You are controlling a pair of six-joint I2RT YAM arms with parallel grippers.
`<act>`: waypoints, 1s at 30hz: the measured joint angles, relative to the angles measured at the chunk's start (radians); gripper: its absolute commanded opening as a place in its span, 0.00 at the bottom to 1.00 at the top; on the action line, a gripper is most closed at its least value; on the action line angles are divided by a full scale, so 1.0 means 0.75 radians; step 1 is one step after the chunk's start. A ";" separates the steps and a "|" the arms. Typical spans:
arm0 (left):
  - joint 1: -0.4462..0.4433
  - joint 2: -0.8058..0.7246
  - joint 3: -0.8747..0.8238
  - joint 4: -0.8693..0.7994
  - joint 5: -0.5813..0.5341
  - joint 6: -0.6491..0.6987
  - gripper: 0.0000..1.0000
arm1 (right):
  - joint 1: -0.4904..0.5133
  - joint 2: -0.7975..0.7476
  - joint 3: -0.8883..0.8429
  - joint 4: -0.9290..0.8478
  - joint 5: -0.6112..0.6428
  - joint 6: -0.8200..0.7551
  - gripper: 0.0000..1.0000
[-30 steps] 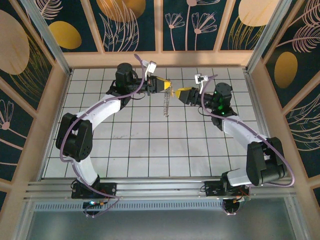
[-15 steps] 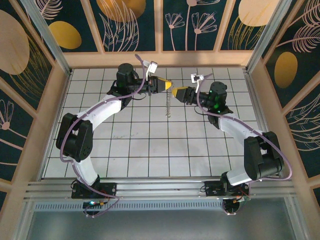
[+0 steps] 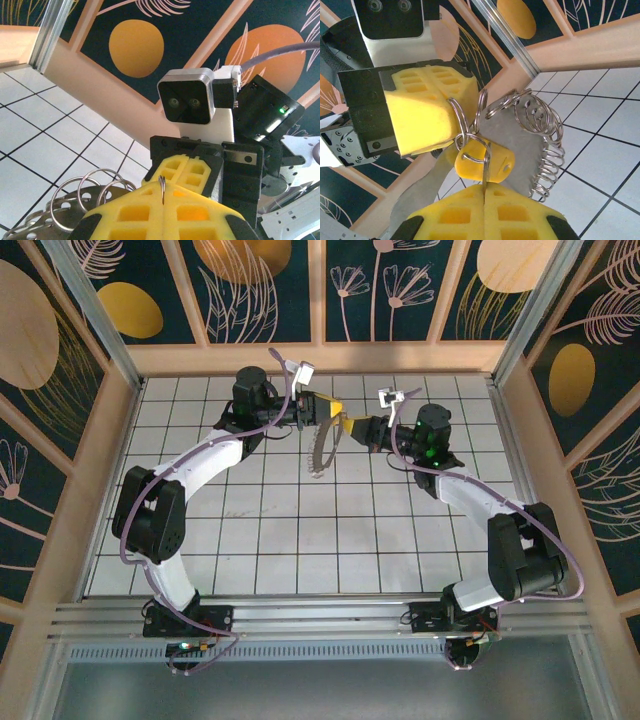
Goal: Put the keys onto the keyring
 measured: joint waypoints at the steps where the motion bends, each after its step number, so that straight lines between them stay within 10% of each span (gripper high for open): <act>1: 0.000 0.000 0.000 0.000 -0.004 -0.003 0.00 | 0.001 -0.001 0.000 -0.005 0.001 -0.005 0.00; 15: 0.000 0.000 -0.010 0.024 -0.009 -0.046 0.00 | 0.072 -0.002 0.012 -0.050 0.019 -0.056 0.00; 20: -0.002 0.000 -0.028 0.051 -0.015 -0.070 0.00 | 0.070 -0.038 0.011 -0.145 0.014 -0.103 0.28; 30: -0.003 0.000 -0.050 0.211 -0.030 -0.172 0.00 | -0.080 -0.296 -0.042 -0.242 0.033 -0.085 0.36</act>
